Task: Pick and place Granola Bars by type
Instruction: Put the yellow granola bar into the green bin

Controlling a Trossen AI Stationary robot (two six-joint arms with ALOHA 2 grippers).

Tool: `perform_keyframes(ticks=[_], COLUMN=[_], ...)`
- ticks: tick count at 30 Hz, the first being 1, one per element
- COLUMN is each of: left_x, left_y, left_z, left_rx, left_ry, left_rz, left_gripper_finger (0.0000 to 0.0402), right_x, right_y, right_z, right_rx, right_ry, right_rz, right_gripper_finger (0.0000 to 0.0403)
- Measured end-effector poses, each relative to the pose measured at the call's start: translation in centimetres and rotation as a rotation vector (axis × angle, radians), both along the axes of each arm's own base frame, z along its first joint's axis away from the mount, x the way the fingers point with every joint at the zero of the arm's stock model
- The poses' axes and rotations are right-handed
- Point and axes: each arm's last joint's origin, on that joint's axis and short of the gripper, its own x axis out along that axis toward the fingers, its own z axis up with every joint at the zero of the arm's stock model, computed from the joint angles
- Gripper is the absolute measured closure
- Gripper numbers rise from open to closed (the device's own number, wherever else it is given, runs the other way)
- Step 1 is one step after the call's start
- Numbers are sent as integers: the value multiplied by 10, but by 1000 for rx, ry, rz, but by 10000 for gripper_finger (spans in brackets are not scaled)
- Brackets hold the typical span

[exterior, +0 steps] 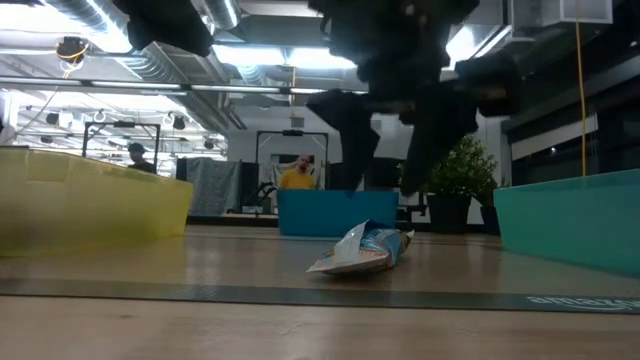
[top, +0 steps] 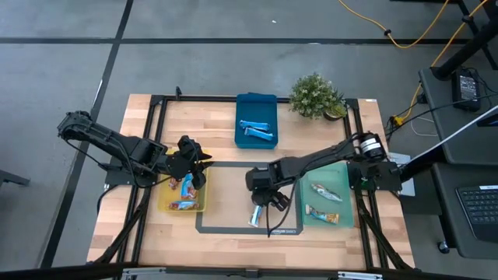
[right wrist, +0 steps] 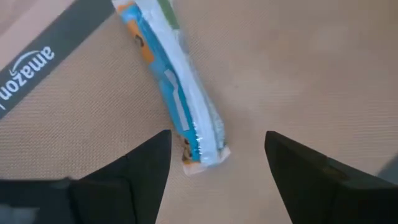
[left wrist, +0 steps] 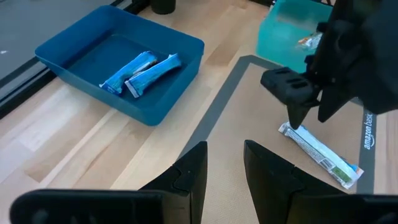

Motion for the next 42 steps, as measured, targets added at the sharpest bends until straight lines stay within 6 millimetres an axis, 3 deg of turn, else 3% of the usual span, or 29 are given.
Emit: perform_keyframes(ticks=[16,21,35,39,42], left_x=[0,0,0,0,0], left_y=[0,0,0,0,0], left_z=[0,0,0,0,0], left_rx=[-5,-12,-16,-16,-12], left_ry=[-6,-8,-10,-11,-9], left_rz=[11,16,20,21,18], left_gripper_finger=[304,304,304,304,304], right_x=[10,11,11,12,17], right_y=[8,7,8,7,3], right_z=[-47,-50,-49,-42,-25], right_rx=[-1,-13,-26,-64,-139], right_ry=[88,94,94,107,89], right_rz=[-32,-40,-70,-101,-126], right_gripper_finger=[141,147,282,305,314])
